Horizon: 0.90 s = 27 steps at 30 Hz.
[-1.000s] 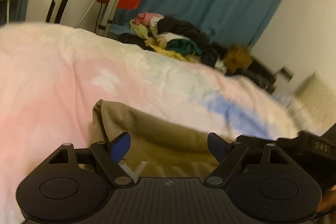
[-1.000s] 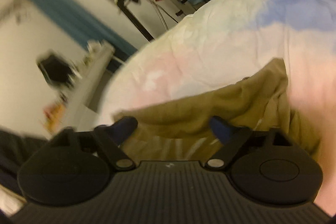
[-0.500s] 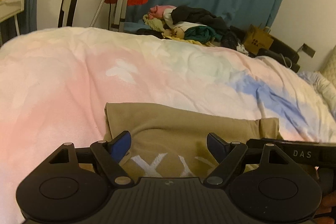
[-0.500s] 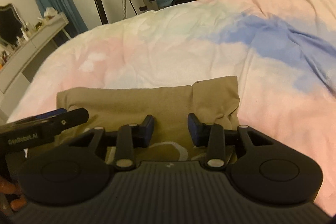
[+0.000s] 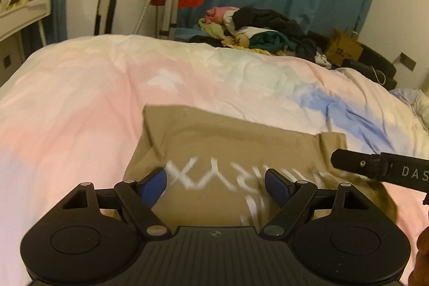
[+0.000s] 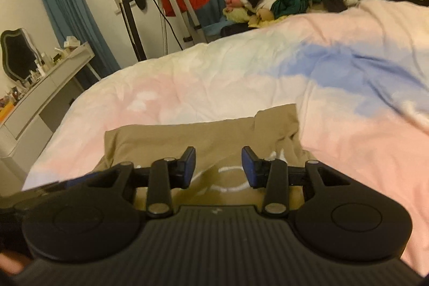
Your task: Fold clothes
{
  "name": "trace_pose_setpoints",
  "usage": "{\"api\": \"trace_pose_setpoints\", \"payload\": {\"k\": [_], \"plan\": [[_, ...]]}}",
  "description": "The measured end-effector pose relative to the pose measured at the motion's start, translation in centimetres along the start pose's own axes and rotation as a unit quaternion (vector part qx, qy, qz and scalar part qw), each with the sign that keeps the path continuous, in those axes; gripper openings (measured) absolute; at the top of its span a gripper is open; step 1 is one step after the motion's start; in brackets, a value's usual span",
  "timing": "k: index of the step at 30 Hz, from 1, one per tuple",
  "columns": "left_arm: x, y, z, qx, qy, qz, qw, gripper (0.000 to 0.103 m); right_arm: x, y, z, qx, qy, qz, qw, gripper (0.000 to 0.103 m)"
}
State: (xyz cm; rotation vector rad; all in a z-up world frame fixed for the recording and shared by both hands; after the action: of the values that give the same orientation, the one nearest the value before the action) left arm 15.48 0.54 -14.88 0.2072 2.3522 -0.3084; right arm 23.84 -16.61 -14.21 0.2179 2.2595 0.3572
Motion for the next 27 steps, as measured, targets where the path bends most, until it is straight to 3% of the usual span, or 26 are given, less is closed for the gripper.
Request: {"api": "trace_pose_setpoints", "payload": {"k": [8, 14, 20, 24, 27], "plan": [[2.4, 0.3, -2.3, 0.006, 0.000, -0.012, 0.9999, 0.082, 3.5, -0.4, 0.0, 0.032, 0.041, -0.014, 0.999, 0.039], [3.2, 2.0, -6.7, 0.063, -0.010, -0.093, 0.9936, 0.082, 3.7, -0.7, 0.4, 0.030, 0.047, -0.003, 0.998, 0.039], [6.0, 4.7, -8.8, 0.157, 0.025, -0.200, 0.9668, 0.083, 3.8, -0.5, 0.4, 0.033, 0.047, -0.001, 0.998, 0.039], [6.3, 5.6, -5.7, 0.176, 0.062, -0.257, 0.9482, 0.083, 3.8, -0.6, 0.3, 0.032, 0.047, 0.006, 0.998, 0.039], [6.3, 6.6, -2.6, 0.178, 0.084, -0.318, 0.9277, 0.082, 3.7, -0.8, 0.3, 0.027, 0.047, 0.016, 0.998, 0.039]]}}
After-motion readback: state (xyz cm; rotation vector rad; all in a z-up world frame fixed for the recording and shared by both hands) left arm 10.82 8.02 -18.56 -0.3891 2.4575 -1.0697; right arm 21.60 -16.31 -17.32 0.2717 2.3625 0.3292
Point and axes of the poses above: each gripper's, at about its wrist camera, not at the fingertips, and z roughly the way its jaws point, y to its left, x to its underside, the point moved 5 cm from there along z, roughly the way its jaws point, and after that the axes turned 4 degrees about y, right-handed, at the moved point
